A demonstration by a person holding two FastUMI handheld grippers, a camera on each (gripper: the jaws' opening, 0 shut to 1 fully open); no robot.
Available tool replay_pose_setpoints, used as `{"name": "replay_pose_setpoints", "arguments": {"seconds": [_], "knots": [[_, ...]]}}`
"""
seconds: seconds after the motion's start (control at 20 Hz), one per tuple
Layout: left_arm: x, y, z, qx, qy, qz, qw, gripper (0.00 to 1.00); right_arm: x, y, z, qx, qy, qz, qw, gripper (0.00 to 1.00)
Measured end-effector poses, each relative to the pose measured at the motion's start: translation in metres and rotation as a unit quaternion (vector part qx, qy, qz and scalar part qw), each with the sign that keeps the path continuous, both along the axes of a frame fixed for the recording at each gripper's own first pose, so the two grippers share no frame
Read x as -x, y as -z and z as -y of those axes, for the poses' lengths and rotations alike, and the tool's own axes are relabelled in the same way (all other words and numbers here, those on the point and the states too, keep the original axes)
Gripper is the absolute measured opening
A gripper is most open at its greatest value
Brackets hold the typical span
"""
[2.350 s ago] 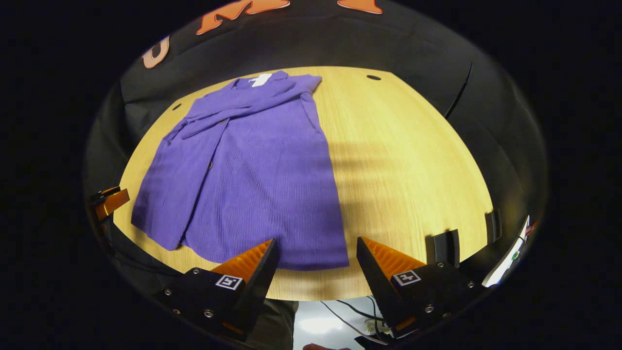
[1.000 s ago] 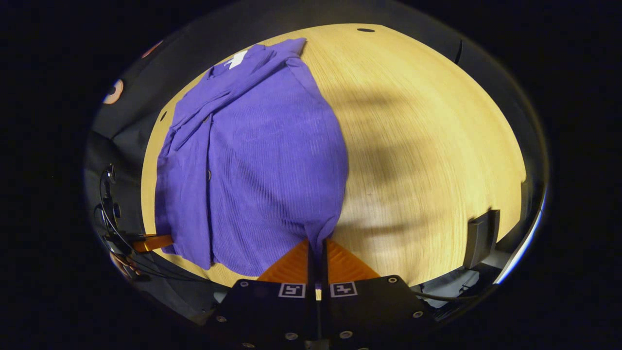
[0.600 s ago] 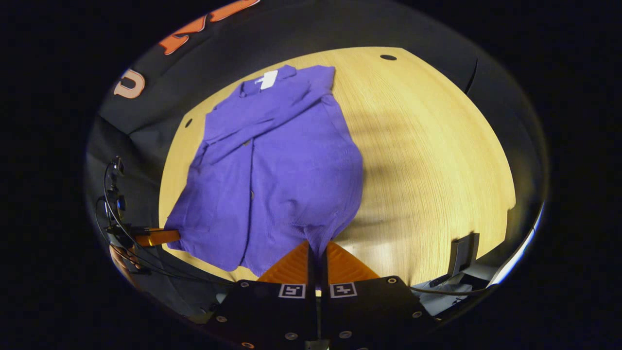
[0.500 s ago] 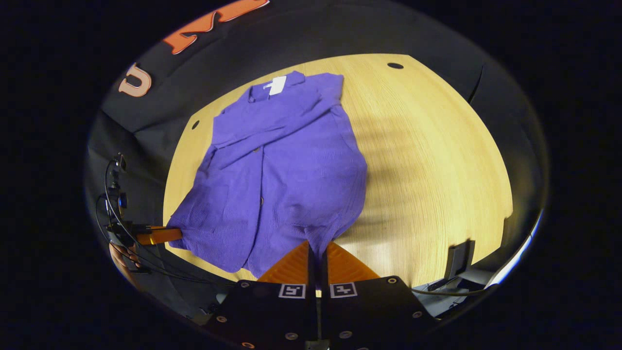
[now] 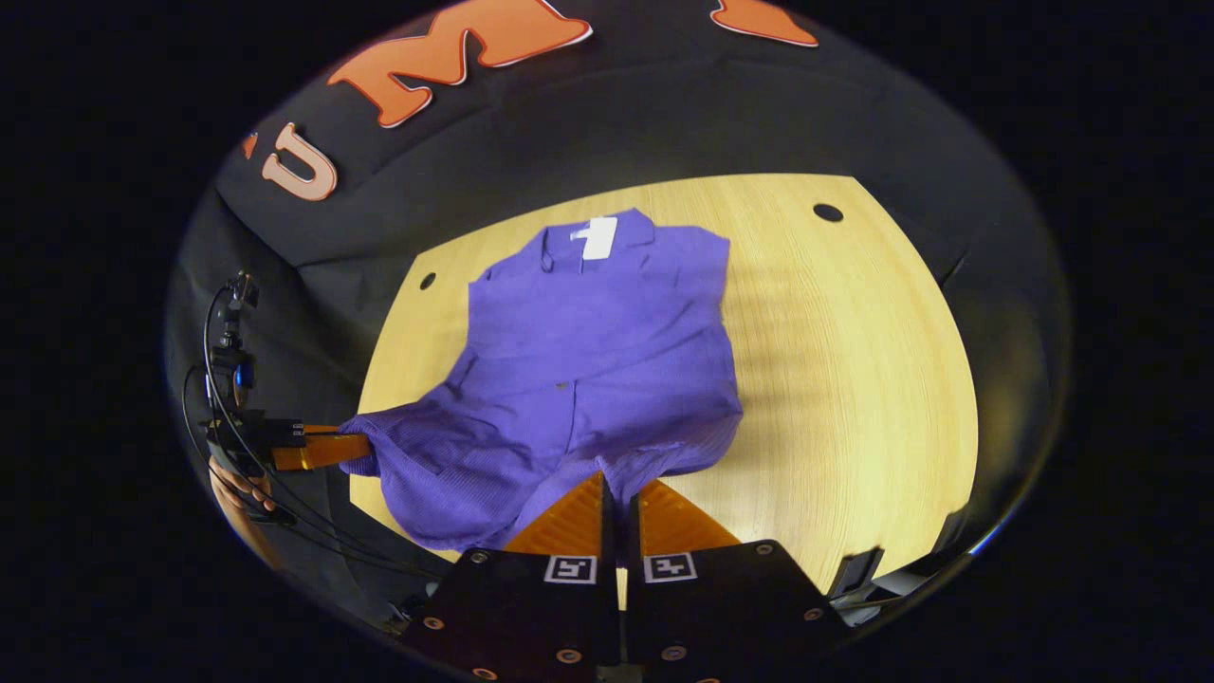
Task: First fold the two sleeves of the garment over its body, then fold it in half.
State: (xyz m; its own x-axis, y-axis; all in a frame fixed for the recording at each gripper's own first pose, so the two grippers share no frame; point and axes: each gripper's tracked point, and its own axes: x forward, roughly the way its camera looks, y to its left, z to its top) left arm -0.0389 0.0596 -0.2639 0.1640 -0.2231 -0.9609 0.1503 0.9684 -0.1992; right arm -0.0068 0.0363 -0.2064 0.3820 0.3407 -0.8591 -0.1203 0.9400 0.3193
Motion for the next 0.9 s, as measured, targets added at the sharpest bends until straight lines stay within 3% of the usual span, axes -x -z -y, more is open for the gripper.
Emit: {"name": "replay_pose_setpoints", "arguments": {"seconds": [0.3,0.5,0.65,0.9], "knots": [[-0.087,-0.018,-0.011,-0.01,-0.013,0.016,1.0,0.07,-0.079,-0.014,0.0,0.005,-0.014,0.012,1.0,0.04],[-0.139,-0.006,-0.015,-0.04,0.006,0.012,0.999,0.07,-0.13,-0.011,0.005,0.005,-0.013,0.005,1.0,0.04],[-0.18,0.007,-0.02,-0.071,0.02,0.014,0.997,0.07,-0.166,0.001,0.013,0.01,-0.011,-0.011,1.0,0.04],[-0.233,0.038,-0.018,-0.074,0.012,-0.003,0.997,0.07,-0.216,0.038,0.022,0.006,0.006,-0.048,0.999,0.03]]}}
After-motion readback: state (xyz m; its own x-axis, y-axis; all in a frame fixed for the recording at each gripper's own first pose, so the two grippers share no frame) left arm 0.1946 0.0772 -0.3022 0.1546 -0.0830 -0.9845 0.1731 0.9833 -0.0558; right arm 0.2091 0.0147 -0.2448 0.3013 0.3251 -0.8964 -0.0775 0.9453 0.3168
